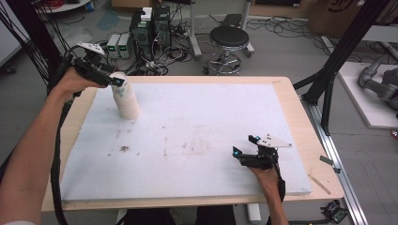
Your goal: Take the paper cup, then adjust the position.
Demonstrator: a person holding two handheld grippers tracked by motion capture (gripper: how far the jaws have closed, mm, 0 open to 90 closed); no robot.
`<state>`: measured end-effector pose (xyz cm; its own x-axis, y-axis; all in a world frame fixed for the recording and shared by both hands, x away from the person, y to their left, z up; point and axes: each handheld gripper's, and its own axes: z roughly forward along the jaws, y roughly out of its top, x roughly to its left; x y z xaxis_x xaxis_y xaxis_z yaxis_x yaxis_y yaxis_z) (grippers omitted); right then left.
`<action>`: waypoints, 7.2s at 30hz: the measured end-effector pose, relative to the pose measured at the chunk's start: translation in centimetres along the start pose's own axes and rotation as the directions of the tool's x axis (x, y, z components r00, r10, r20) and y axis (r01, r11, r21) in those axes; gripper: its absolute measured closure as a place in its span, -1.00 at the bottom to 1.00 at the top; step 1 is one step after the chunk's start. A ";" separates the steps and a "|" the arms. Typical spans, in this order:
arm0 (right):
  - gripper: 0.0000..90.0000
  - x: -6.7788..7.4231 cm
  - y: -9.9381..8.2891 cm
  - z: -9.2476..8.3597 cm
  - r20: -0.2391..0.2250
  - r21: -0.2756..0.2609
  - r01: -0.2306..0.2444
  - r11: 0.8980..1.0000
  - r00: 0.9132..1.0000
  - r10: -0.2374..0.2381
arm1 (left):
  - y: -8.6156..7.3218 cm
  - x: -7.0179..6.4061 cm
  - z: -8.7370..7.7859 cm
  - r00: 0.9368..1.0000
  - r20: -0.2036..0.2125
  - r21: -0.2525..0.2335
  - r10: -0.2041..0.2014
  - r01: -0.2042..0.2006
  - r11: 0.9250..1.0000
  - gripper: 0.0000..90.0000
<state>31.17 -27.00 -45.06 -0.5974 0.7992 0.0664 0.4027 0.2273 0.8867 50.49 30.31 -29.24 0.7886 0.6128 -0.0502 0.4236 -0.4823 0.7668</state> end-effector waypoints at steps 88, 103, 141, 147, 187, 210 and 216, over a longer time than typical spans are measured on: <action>-0.66 -0.1 0.0 0.0 -0.005 -0.001 -0.005 1.000 1.000 0.005 | 5.8 -3.1 -7.2 0.993 -0.110 -0.061 0.037 -0.044 0.997 -0.18; -0.66 -0.2 -0.1 -0.1 -0.017 -0.013 -0.012 1.000 1.000 0.011 | 3.5 -12.1 -6.8 0.982 0.050 -0.242 0.182 -0.165 0.956 -0.18; -0.66 -0.2 -0.1 -0.2 -0.012 -0.020 -0.016 1.000 1.000 0.016 | -7.1 -20.4 1.4 0.931 0.286 -0.502 0.227 -0.057 0.863 -0.18; -0.66 -0.4 0.0 0.0 -0.023 -0.004 -0.019 1.000 1.000 0.019 | -7.8 -20.3 2.2 0.931 0.290 -0.478 0.223 -0.061 0.876 -0.18; -0.66 -0.2 2.0 -1.1 -0.138 -0.054 0.050 0.997 0.989 -0.057 | -8.1 -19.9 2.9 0.907 0.343 -0.503 0.243 -0.041 0.863 -0.18; -0.66 3.6 9.7 -0.5 -0.524 -0.106 0.224 0.969 0.816 -0.246 | -6.6 -21.7 5.1 0.874 0.401 -0.514 0.273 -0.032 0.857 -0.18; -0.66 4.9 10.6 0.7 -0.580 -0.105 0.257 0.961 0.769 -0.269 | -6.1 -22.3 5.5 0.867 0.410 -0.517 0.283 -0.035 0.855 -0.18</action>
<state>33.00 -20.22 -35.65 -0.9701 0.2300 0.0780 0.1604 0.3653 0.9170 32.80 16.17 -36.38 0.9864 0.1380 -0.0891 0.1047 -0.1103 0.9884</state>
